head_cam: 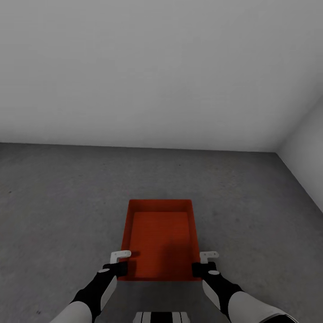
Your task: Move the two storage containers from the living room to the garage. In the garage, place one container on the floor and stack the other container on top of it (either order is fine).
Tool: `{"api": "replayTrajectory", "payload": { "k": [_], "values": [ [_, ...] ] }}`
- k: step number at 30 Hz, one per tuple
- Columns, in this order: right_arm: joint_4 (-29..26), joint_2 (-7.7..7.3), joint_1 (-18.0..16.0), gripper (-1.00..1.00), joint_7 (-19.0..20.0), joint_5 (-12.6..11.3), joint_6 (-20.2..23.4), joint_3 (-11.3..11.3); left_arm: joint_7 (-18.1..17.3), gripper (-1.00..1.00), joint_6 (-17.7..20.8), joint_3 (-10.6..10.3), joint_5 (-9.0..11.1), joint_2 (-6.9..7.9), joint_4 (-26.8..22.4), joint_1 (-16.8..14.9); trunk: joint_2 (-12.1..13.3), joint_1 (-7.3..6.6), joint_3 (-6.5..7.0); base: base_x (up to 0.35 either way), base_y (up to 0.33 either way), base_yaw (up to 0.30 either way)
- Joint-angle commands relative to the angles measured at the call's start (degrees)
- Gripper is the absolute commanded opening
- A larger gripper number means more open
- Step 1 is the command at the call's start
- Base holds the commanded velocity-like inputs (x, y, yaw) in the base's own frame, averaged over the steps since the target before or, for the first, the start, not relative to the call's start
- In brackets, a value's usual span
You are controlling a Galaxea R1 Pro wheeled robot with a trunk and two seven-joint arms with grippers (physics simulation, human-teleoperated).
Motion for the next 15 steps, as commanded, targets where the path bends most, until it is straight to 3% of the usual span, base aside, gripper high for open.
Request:
{"api": "replayTrajectory", "payload": {
  "k": [1, 7, 8, 15],
  "values": [
    [0.2, -0.44, 0.0, -1.00, -0.4, -0.7, -0.2, -2.5, 1.8, -1.00, -0.9, 2.1, -1.0, 0.19, -0.3, 0.0, 0.0, -0.01, -0.04, 0.000, 0.000, 0.000],
    [0.2, -0.44, 0.0, -1.00, -0.4, -0.7, -0.1, -2.5, 1.8, -1.00, -0.9, 1.9, -1.1, 0.22, -0.3, 0.0, 0.0, -0.01, -0.04, 0.000, 0.000, 0.000],
    [0.2, -0.44, 0.0, 1.00, -0.4, -0.7, -0.1, -2.5, 1.8, 1.00, -0.9, 1.9, -1.1, 0.22, -0.2, 0.0, 0.0, -0.01, -0.04, 0.000, 0.000, 0.000],
    [0.2, -0.43, 0.0, 1.00, -0.3, -0.8, -0.1, -2.5, 1.9, 1.00, -0.7, 2.0, -1.1, 0.22, 0.0, 0.0, 0.0, -0.01, -0.04, 0.000, 0.000, 0.000]
  ]
}}
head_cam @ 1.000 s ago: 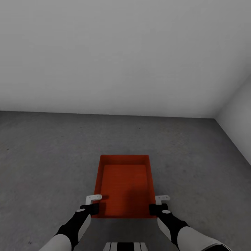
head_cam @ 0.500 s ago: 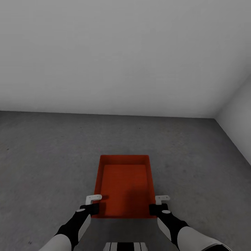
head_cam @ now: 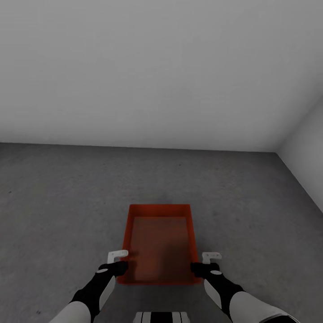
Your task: Move the two storage containers from the living room to the garage. In the garage, place one container on the floor and stack the other container on top of it (either order is fine).
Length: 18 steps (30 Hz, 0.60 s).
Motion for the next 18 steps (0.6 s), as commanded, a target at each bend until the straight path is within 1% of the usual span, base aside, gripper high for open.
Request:
{"api": "replayTrajectory", "payload": {
  "k": [1, 18],
  "values": [
    [0.0, -0.01, 0.0, 1.00, -0.3, -0.6, -0.2, 0.5, 0.1, 1.00, 0.3, 0.2, -0.1, -0.05, -0.2, 0.0, 0.0, -0.01, -0.04, 0.000, 0.000, 0.000],
    [0.0, -0.01, 0.0, 1.00, -0.3, -0.6, -0.3, 0.5, 0.0, 1.00, 0.1, 0.2, 0.0, -0.13, -0.5, 0.0, 0.0, -0.01, -0.04, 0.000, 0.000, 0.000]
  ]
}}
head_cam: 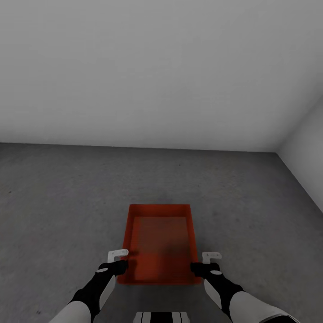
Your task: Move the two storage containers from the living room to the garage. In the garage, place one container on the floor and stack the other container on top of it (either order is fine).
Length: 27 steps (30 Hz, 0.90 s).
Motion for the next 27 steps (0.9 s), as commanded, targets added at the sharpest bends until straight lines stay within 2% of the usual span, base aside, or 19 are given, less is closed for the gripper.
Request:
{"api": "replayTrajectory", "payload": {
  "k": [1, 27],
  "values": [
    [0.0, -0.01, 0.0, 1.00, -0.3, -0.6, -0.2, 0.5, 0.1, 1.00, 0.3, 0.2, -0.1, -0.05, -0.1, 0.0, 0.0, -0.01, -0.04, 0.000, 0.000, 0.000],
    [0.0, -0.01, 0.0, 1.00, -0.3, -0.6, -0.2, 0.5, 0.1, 1.00, 1.0, 0.4, -0.1, -0.05, 0.0, 0.0, 10.4, -5.72, 4.63, 0.000, 0.000, 0.000]
  ]
}}
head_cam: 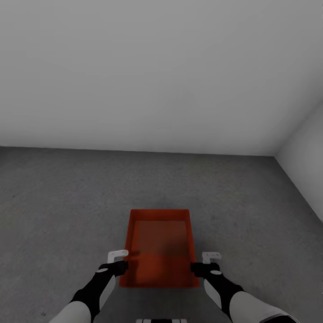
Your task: Move the two storage containers from the living room to the garage. In the garage, place one container on the floor and stack the other container on top of it (either order is fine).
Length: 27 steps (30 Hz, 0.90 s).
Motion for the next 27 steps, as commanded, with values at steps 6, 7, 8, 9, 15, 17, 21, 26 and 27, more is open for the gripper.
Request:
{"api": "replayTrajectory", "payload": {
  "k": [6, 7, 8, 9, 15, 17, 21, 26, 27],
  "values": [
    [0.1, -0.01, 0.0, 1.00, -0.3, -0.6, -0.1, 0.5, 0.1, 1.00, 0.3, 0.1, 0.0, -0.11, -0.1, 0.0, 2.4, -1.33, 1.05, 0.000, 0.000, 0.000],
    [0.1, 0.01, 0.0, 1.00, -0.3, -0.6, -0.1, 0.5, 0.1, 1.00, 0.3, 0.1, 0.0, -0.12, -0.1, 0.0, 2.8, -1.55, 1.23, 0.000, 0.000, 0.000],
    [0.1, 0.00, 0.0, 1.00, -0.3, -0.7, -0.1, 0.5, 0.1, 1.00, 0.3, 0.1, 0.0, -0.13, -0.1, 0.0, 3.2, -1.77, 1.41, 0.000, 0.000, 0.000],
    [0.1, 0.02, 0.0, 1.00, -0.3, -0.7, 0.0, 0.5, 0.1, 1.00, 0.3, 0.1, 0.0, -0.13, -0.1, 0.0, 3.6, -1.99, 1.59, 0.000, 0.000, 0.000],
    [0.1, 0.03, 0.0, 1.00, -0.3, -0.6, -0.2, 0.5, 0.1, 1.00, 0.2, 0.1, -0.1, -0.12, -0.1, 0.0, 6.0, -3.31, 2.66, 0.000, 0.000, 0.000],
    [0.0, 0.02, 0.0, 1.00, -0.3, -0.6, -0.3, 0.5, 0.1, 1.00, 0.2, 0.1, -0.1, -0.13, -0.1, 0.0, 6.8, -3.75, 3.02, 0.000, 0.000, 0.000],
    [0.0, 0.00, 0.0, 1.00, -0.3, -0.6, -0.3, 0.5, 0.1, 1.00, 0.2, 0.1, -0.1, -0.12, -0.2, 0.0, 8.4, -4.63, 3.74, 0.000, 0.000, 0.000],
    [0.0, -0.01, 0.0, 1.00, -0.3, -0.6, -0.4, 0.4, 0.1, 1.00, 0.2, 0.1, 0.0, -0.08, -0.2, 0.0, 10.4, -5.72, 4.64, 0.000, 0.000, 0.000],
    [0.0, -0.01, 0.0, 1.00, -0.3, -0.6, -0.4, 0.4, 0.1, 1.00, 0.1, 0.1, 0.0, -0.07, -0.2, 0.0, 10.8, -5.94, 4.82, 0.000, 0.000, 0.000]
  ]
}}
